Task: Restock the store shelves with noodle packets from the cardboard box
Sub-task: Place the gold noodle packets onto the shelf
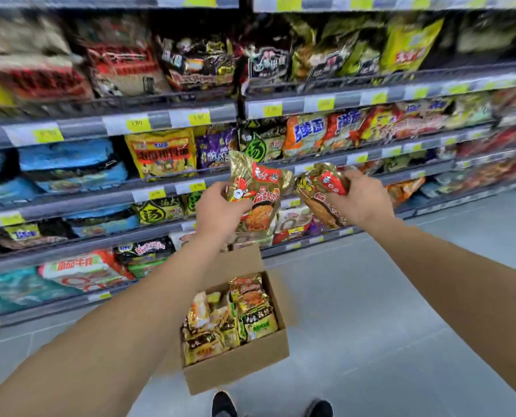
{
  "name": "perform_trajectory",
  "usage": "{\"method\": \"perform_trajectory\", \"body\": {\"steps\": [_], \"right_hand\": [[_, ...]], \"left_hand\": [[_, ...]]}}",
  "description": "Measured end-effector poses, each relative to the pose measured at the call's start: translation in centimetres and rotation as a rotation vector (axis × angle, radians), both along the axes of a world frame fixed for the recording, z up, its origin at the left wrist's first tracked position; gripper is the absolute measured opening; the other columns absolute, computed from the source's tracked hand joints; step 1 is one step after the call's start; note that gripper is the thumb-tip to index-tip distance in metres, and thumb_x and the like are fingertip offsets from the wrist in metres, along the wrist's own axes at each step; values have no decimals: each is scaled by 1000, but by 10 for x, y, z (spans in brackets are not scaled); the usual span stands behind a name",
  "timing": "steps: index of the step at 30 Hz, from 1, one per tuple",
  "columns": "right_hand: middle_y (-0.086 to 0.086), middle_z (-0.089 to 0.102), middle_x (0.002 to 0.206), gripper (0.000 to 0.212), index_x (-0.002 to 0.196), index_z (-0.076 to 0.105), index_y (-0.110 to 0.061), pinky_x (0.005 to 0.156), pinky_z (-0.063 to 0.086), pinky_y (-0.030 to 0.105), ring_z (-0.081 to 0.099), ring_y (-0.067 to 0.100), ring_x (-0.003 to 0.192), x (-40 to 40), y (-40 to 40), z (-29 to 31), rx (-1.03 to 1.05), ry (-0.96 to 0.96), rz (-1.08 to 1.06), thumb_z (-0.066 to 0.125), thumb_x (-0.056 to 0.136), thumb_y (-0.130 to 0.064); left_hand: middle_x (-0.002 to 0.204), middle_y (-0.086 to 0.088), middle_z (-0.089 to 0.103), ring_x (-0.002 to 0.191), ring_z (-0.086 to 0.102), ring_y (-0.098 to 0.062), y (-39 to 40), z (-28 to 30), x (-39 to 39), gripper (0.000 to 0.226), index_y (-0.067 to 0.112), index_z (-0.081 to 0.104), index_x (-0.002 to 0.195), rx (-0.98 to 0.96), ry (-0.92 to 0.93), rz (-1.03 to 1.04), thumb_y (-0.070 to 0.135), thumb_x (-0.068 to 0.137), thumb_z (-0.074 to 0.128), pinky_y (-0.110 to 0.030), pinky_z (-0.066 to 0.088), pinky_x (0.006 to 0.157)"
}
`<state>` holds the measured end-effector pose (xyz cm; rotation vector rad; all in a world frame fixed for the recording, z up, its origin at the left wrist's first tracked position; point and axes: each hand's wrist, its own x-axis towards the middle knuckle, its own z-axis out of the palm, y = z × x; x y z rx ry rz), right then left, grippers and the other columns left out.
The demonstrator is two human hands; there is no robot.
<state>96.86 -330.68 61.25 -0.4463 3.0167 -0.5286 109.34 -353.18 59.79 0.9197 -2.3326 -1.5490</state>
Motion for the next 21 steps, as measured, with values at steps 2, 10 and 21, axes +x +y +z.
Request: {"method": "perform_trajectory", "body": {"steps": [2, 10, 21], "right_hand": [[2, 60, 74, 30, 91, 53, -16, 60, 54, 37, 60, 26, 68, -7, 24, 28, -18, 17, 16, 66, 83, -42], [10, 68, 99, 39, 119, 57, -9, 75, 55, 39, 64, 30, 88, -33, 147, 100, -167, 197, 27, 68, 89, -31], [0, 63, 90, 26, 109, 56, -17, 64, 49, 34, 59, 22, 77, -86, 297, 183, -336, 457, -32, 67, 90, -31]], "left_hand": [[128, 1, 56, 108, 56, -19, 22, 24, -9, 63, 14, 49, 137, -16, 39, 1, 27, 81, 74, -27, 39, 84], [147, -4, 45, 132, 44, -26, 148, 90, -44, 76, 12, 41, 144, -39, 214, 9, 30, 80, 77, -41, 38, 105], [134, 1, 49, 119, 48, -22, 275, 175, -93, 75, 12, 39, 145, -15, 449, 26, 27, 82, 76, -37, 39, 93]]}}
